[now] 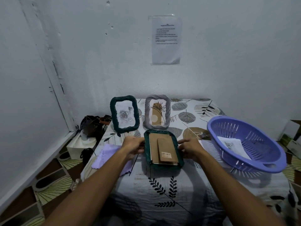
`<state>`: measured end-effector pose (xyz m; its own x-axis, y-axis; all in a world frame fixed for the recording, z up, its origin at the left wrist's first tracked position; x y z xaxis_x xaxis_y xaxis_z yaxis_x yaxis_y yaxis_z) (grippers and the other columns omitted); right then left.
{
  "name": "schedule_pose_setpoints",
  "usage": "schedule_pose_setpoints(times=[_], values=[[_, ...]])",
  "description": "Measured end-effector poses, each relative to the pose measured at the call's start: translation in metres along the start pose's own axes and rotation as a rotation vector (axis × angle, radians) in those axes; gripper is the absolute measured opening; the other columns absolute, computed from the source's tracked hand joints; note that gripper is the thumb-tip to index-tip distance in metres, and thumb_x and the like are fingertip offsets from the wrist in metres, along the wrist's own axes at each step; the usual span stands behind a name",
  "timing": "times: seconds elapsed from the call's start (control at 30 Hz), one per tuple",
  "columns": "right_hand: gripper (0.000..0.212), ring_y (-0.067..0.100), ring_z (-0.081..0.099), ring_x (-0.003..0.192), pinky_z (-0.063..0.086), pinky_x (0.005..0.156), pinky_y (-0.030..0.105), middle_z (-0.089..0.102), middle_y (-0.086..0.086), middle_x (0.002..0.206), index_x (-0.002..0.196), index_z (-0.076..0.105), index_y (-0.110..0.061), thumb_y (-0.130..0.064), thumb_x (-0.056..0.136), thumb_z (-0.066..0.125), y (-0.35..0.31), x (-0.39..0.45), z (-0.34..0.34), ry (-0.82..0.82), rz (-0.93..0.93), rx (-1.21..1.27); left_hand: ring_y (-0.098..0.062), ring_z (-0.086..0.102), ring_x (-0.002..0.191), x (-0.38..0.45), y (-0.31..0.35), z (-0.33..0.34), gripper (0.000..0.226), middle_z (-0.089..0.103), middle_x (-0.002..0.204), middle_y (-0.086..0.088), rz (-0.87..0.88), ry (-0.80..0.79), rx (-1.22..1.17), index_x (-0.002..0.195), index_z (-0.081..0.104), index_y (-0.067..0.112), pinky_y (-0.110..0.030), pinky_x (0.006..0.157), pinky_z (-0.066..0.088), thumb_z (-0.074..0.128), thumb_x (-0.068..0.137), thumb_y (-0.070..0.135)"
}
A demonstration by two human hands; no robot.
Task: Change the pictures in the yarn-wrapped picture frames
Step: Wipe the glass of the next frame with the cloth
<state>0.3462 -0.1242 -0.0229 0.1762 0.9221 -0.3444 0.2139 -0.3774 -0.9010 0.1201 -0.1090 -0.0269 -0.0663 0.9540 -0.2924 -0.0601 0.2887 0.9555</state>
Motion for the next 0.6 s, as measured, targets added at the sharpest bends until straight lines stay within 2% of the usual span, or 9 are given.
schedule_pose_setpoints(times=[0.13, 0.2, 0.27, 0.33, 0.4, 0.47, 0.53, 0.6], values=[[0.021, 0.029, 0.065, 0.076, 0.053, 0.048, 0.03, 0.065, 0.021, 0.092, 0.099, 0.064, 0.002, 0.014, 0.083, 0.059, 0.009, 0.01, 0.004, 0.02, -0.012, -0.042, -0.02, 0.052, 0.044, 0.012, -0.012, -0.003, 0.032, 0.054, 0.053, -0.012, -0.005, 0.044, 0.158, 0.055, 0.05, 0.005, -0.036, 0.059, 0.051, 0.058, 0.082, -0.011], [0.019, 0.032, 0.067, 0.077, 0.055, 0.051, 0.033, 0.066, 0.023, 0.091, 0.095, 0.066, 0.004, 0.015, 0.08, 0.062, 0.012, 0.014, 0.008, 0.032, -0.032, -0.077, -0.022, 0.053, 0.041, 0.015, -0.014, -0.004, 0.036, 0.051, 0.046, -0.01, -0.006, 0.057, 0.224, 0.052, 0.047, 0.005, -0.031, 0.051, 0.053, 0.055, 0.082, -0.014], [0.014, 0.033, 0.068, 0.078, 0.058, 0.057, 0.036, 0.067, 0.021, 0.087, 0.087, 0.068, 0.002, 0.014, 0.079, 0.065, 0.014, 0.018, 0.011, 0.035, -0.06, -0.132, -0.021, 0.051, 0.036, 0.018, -0.014, -0.005, 0.037, 0.048, 0.042, -0.009, -0.004, 0.071, 0.308, 0.051, 0.047, 0.004, -0.026, 0.039, 0.047, 0.054, 0.081, -0.017], [0.016, 0.033, 0.069, 0.077, 0.06, 0.063, 0.041, 0.067, 0.019, 0.083, 0.075, 0.066, -0.004, 0.012, 0.078, 0.066, 0.015, 0.021, 0.014, 0.041, -0.089, -0.191, -0.021, 0.051, 0.034, 0.022, -0.013, -0.007, 0.035, 0.048, 0.039, -0.007, 0.015, 0.073, 0.443, 0.051, 0.05, 0.003, -0.026, 0.038, 0.044, 0.055, 0.08, -0.016], [0.021, 0.036, 0.069, 0.077, 0.06, 0.066, 0.046, 0.067, 0.019, 0.081, 0.069, 0.064, -0.006, 0.012, 0.078, 0.066, 0.015, 0.022, 0.016, 0.043, -0.11, -0.228, -0.021, 0.054, 0.034, 0.027, -0.012, -0.008, 0.028, 0.052, 0.04, -0.008, 0.029, 0.069, 0.551, 0.056, 0.055, -0.001, -0.027, 0.036, 0.046, 0.056, 0.08, -0.015], [0.022, 0.039, 0.069, 0.076, 0.06, 0.067, 0.048, 0.067, 0.021, 0.08, 0.067, 0.063, -0.006, 0.013, 0.078, 0.066, 0.014, 0.024, 0.018, 0.042, -0.115, -0.265, -0.025, 0.062, 0.041, 0.032, -0.012, -0.006, 0.014, 0.06, 0.054, -0.016, 0.031, 0.047, 0.634, 0.07, 0.062, -0.008, -0.036, 0.044, 0.055, 0.058, 0.083, -0.012], [0.021, 0.039, 0.069, 0.076, 0.06, 0.064, 0.045, 0.067, 0.02, 0.078, 0.067, 0.064, -0.005, 0.012, 0.078, 0.066, 0.014, 0.027, 0.018, 0.037, -0.116, -0.289, -0.031, 0.068, 0.051, 0.036, -0.012, -0.004, 0.007, 0.066, 0.066, -0.023, 0.032, 0.034, 0.697, 0.081, 0.066, -0.013, -0.045, 0.057, 0.06, 0.06, 0.084, -0.01], [0.013, 0.036, 0.069, 0.073, 0.06, 0.059, 0.039, 0.068, 0.021, 0.078, 0.072, 0.067, -0.001, 0.009, 0.078, 0.069, 0.015, 0.03, 0.017, 0.022, -0.126, -0.325, -0.031, 0.069, 0.054, 0.039, -0.009, -0.005, 0.008, 0.068, 0.067, -0.024, 0.028, 0.007, 0.788, 0.082, 0.067, -0.012, -0.044, 0.058, 0.06, 0.06, 0.084, -0.009]])
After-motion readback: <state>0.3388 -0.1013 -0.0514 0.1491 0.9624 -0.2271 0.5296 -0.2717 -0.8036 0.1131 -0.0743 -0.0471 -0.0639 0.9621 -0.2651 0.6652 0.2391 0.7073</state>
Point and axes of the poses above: each hand's wrist, its own x-axis towards the middle knuckle, its own z-axis out of the palm, y = z × x, the point moved 1 cm from there along x, towards the middle knuckle
